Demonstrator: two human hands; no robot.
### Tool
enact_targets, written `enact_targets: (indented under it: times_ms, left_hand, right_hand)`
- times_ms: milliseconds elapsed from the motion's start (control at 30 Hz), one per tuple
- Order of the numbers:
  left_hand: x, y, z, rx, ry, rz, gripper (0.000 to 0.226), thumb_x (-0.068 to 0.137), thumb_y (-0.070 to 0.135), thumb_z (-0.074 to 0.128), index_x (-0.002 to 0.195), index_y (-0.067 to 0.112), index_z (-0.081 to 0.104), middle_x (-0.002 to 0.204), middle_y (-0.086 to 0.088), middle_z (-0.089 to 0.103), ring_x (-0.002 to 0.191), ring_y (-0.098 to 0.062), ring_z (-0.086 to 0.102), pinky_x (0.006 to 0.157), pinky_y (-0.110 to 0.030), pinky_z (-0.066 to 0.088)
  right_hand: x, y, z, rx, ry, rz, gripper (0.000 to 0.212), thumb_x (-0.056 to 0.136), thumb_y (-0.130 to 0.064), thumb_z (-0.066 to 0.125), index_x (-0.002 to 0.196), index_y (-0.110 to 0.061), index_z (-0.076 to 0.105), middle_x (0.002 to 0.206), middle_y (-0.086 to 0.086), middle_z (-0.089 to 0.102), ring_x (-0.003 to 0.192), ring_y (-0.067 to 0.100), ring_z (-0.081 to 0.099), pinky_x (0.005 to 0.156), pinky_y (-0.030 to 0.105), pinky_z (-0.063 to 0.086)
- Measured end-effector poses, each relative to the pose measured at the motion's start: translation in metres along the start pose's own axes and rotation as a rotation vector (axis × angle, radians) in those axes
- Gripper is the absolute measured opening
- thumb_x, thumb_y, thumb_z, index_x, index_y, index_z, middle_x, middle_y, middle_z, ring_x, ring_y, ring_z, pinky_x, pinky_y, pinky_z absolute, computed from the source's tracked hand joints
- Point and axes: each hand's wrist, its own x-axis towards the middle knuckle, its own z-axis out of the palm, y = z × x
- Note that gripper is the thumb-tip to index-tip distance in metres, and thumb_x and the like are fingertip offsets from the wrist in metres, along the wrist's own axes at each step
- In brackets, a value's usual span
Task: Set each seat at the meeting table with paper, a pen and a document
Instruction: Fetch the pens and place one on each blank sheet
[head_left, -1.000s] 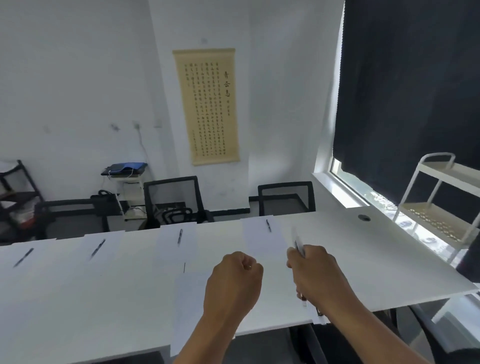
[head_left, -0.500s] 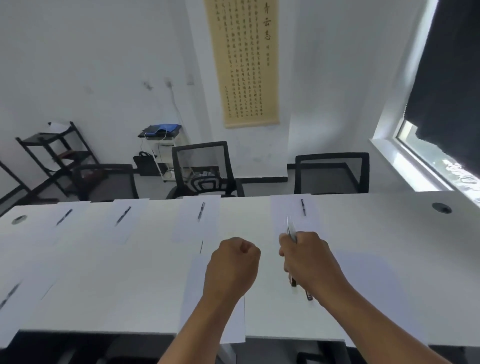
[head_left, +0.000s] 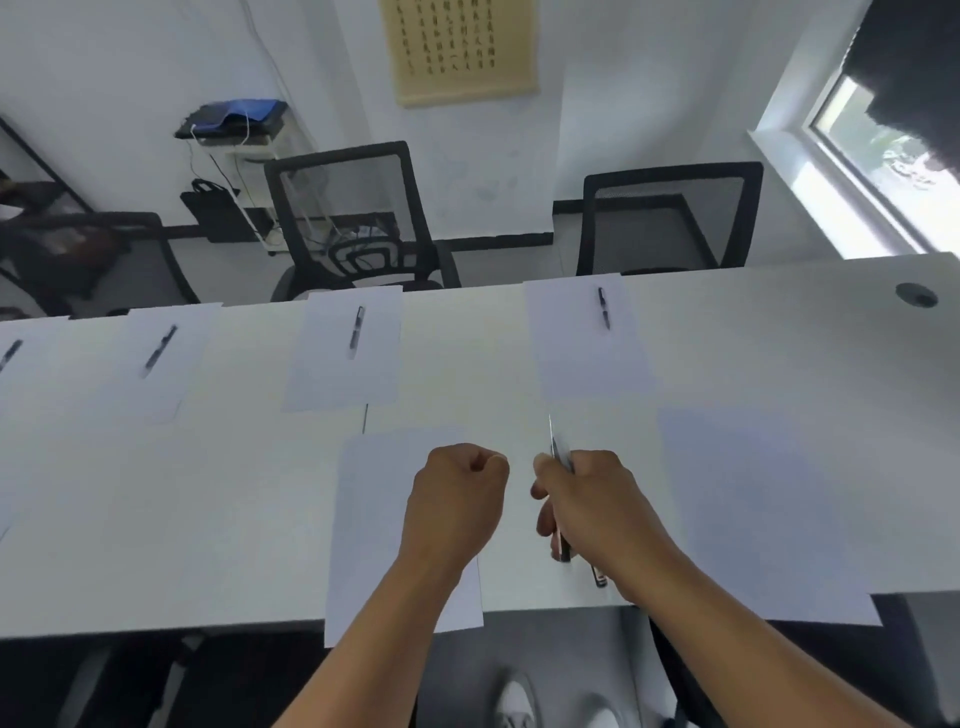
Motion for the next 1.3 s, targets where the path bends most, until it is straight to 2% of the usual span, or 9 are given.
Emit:
enact_targets:
  times_ms: [100, 367, 467, 567, 667, 800, 967, 1167, 1300]
  left_hand:
    - [0.013, -0.012, 0.009, 0.007, -0.046, -0.024, 0.018, 0.078, 0.040, 0.049, 0.079, 0.028, 0.062, 0.080, 0.005, 0.061, 0.073, -0.013, 0.056, 0.073, -0.036, 0.049]
    - [0.034, -0.022, 0.038, 0.003, -0.111, -0.075, 0.017, 0.082, 0.039, 0.051, 0.080, 0.027, 0.062, 0.079, -0.001, 0.060, 0.072, -0.014, 0.054, 0.070, -0.037, 0.046]
    - [0.039, -0.025, 0.045, -0.027, -0.103, -0.090, 0.027, 0.085, 0.036, 0.053, 0.078, 0.015, 0.068, 0.078, -0.015, 0.065, 0.072, -0.016, 0.055, 0.070, -0.037, 0.047]
    - [0.045, -0.029, 0.050, -0.086, -0.078, -0.089, 0.041, 0.087, 0.033, 0.056, 0.093, -0.006, 0.070, 0.092, -0.025, 0.072, 0.069, -0.022, 0.058, 0.070, -0.039, 0.049]
    - [0.047, -0.032, 0.052, -0.107, -0.082, -0.071, 0.033, 0.095, 0.022, 0.059, 0.085, -0.009, 0.068, 0.079, -0.020, 0.073, 0.071, -0.034, 0.069, 0.070, -0.039, 0.053]
    - [0.049, -0.036, 0.050, -0.138, -0.080, -0.060, 0.037, 0.100, 0.019, 0.061, 0.077, -0.010, 0.062, 0.071, -0.026, 0.067, 0.054, -0.018, 0.059, 0.064, -0.036, 0.049]
    - [0.048, -0.041, 0.042, -0.207, -0.083, -0.088, 0.038, 0.099, 0.021, 0.065, 0.077, -0.010, 0.066, 0.077, -0.031, 0.067, 0.061, -0.022, 0.055, 0.066, -0.036, 0.047]
    - [0.049, -0.049, 0.025, -0.287, -0.124, -0.108, 0.036, 0.101, 0.015, 0.066, 0.077, -0.010, 0.069, 0.077, -0.032, 0.065, 0.061, -0.019, 0.057, 0.057, -0.014, 0.051]
    - [0.051, -0.052, 0.015, -0.328, -0.148, -0.124, 0.031, 0.101, 0.013, 0.068, 0.077, -0.004, 0.077, 0.072, -0.024, 0.069, 0.063, -0.018, 0.062, 0.057, -0.011, 0.052]
  right_hand:
    - [0.019, 0.014, 0.012, -0.004, -0.006, 0.044, 0.038, 0.108, -0.039, 0.048, 0.091, -0.014, 0.072, 0.070, 0.002, 0.079, 0.061, 0.028, 0.076, 0.067, 0.035, 0.060]
    - [0.056, 0.048, 0.026, 0.026, -0.023, 0.126, 0.037, 0.107, -0.036, 0.049, 0.090, -0.013, 0.071, 0.069, 0.005, 0.078, 0.050, 0.019, 0.068, 0.057, 0.032, 0.056]
    - [0.062, 0.053, 0.031, 0.034, -0.056, 0.114, 0.036, 0.107, -0.035, 0.049, 0.090, -0.013, 0.071, 0.069, 0.006, 0.078, 0.050, 0.020, 0.068, 0.062, 0.039, 0.060]
    - [0.066, 0.058, 0.038, 0.046, -0.094, 0.103, 0.036, 0.108, -0.037, 0.049, 0.091, -0.012, 0.070, 0.069, 0.007, 0.078, 0.050, 0.020, 0.068, 0.062, 0.040, 0.061]
    - [0.067, 0.063, 0.045, 0.051, -0.123, 0.102, 0.038, 0.109, -0.039, 0.049, 0.092, -0.013, 0.069, 0.070, 0.006, 0.078, 0.051, 0.020, 0.069, 0.064, 0.045, 0.063]
    - [0.069, 0.064, 0.052, 0.064, -0.142, 0.093, 0.038, 0.110, -0.039, 0.050, 0.090, -0.012, 0.068, 0.069, 0.007, 0.077, 0.051, 0.019, 0.068, 0.060, 0.039, 0.058]
    - [0.070, 0.063, 0.060, 0.053, -0.175, 0.090, 0.039, 0.111, -0.041, 0.050, 0.092, -0.013, 0.069, 0.070, 0.008, 0.077, 0.052, 0.021, 0.069, 0.065, 0.046, 0.063]
    - [0.066, 0.054, 0.071, 0.000, -0.199, 0.051, 0.042, 0.111, -0.048, 0.048, 0.090, -0.019, 0.070, 0.072, 0.004, 0.078, 0.065, 0.025, 0.076, 0.073, 0.048, 0.066]
    - [0.063, 0.047, 0.078, 0.018, -0.223, 0.040, 0.045, 0.111, -0.050, 0.047, 0.090, -0.018, 0.070, 0.074, 0.008, 0.078, 0.069, 0.028, 0.077, 0.073, 0.050, 0.067]
